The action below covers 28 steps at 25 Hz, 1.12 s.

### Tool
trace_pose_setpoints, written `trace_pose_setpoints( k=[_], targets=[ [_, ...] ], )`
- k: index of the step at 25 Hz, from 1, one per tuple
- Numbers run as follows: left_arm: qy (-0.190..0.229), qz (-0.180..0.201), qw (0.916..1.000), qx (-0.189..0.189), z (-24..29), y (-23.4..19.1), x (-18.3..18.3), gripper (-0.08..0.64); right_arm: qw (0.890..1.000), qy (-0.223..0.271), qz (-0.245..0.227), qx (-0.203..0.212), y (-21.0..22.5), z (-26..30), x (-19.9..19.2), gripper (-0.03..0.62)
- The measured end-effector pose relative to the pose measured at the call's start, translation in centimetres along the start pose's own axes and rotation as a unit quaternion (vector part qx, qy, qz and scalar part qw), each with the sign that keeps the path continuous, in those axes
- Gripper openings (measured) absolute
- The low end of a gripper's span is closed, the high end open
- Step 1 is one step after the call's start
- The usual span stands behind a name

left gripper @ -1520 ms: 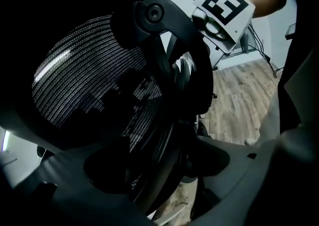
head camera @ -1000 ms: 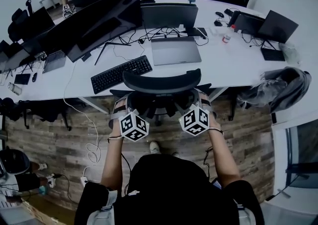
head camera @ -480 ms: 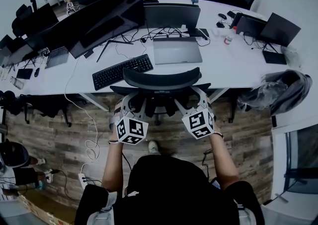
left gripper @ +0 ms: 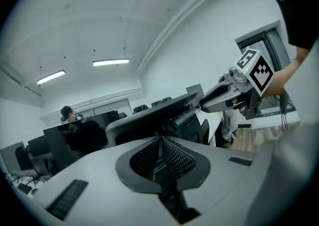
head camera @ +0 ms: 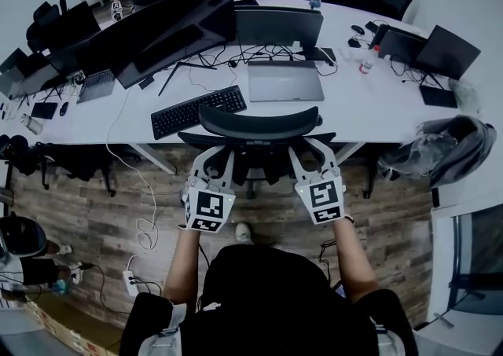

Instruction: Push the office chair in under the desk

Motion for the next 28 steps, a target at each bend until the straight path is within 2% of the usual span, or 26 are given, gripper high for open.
trace_pose_setpoints(
  k=[4,7,20,28],
  targets=[
    [0.014,-0.025,0.9996,-0.009,-0.2,0.3,0.1,0.027,0.999,0.011,0.040,-0.019,0.5,-0.5,-0.4,0.063],
    [0.017,-0.031,0.9994,-0.002,-0.2,0.4,0.2,0.023,0.998,0.015,0.048,-0.030,0.7,-0.9,-1.0,0.044],
    [0.039,-0.058,0.9974,-0.015,-0.7,0.6,1.0,0.015,0.995,0.037,0.084,-0.031,1.2,-2.0,-0.4,0.025],
    [0.047,-0.060,0.9969,-0.022,-0.8,0.5,1.4,0.014,0.996,0.037,0.078,-0.035,0.6,-1.8,-0.3,0.025]
  ],
)
Point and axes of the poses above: the fingertips, and each gripper's own axes: z forward along the fingers, y to its right, x out of its top, the point moved 8 cm from there along -z, backward along the fingers, and after that the axes turned 11 degrees about -y, right-handed, at the moved point
